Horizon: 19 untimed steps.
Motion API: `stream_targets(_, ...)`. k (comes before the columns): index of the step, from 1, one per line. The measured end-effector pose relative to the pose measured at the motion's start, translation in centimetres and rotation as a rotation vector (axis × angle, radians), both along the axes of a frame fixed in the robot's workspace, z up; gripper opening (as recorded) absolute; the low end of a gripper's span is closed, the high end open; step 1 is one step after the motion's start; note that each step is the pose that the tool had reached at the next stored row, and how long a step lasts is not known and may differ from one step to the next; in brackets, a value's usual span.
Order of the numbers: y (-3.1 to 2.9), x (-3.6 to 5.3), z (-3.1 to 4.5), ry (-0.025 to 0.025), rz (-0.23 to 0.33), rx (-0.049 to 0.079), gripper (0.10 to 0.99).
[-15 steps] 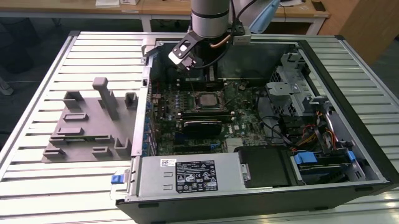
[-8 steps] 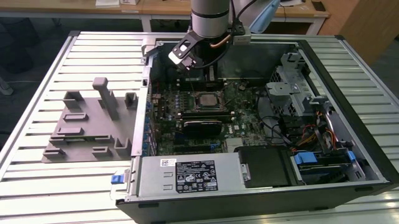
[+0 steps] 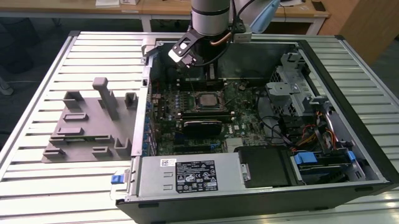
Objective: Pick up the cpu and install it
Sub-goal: 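Close the cpu cover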
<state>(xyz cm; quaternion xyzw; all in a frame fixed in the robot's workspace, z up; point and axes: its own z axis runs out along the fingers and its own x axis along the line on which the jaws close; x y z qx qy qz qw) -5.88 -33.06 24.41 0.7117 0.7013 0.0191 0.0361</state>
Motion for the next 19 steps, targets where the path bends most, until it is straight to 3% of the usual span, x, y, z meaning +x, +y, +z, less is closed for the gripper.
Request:
stream_targets(5,0.0,0.16,0.02,0.0002,0.0,0.0,0.106)
stream_targets(19,0.03,2.14,0.01,0.0001,0.0,0.0,0.106)
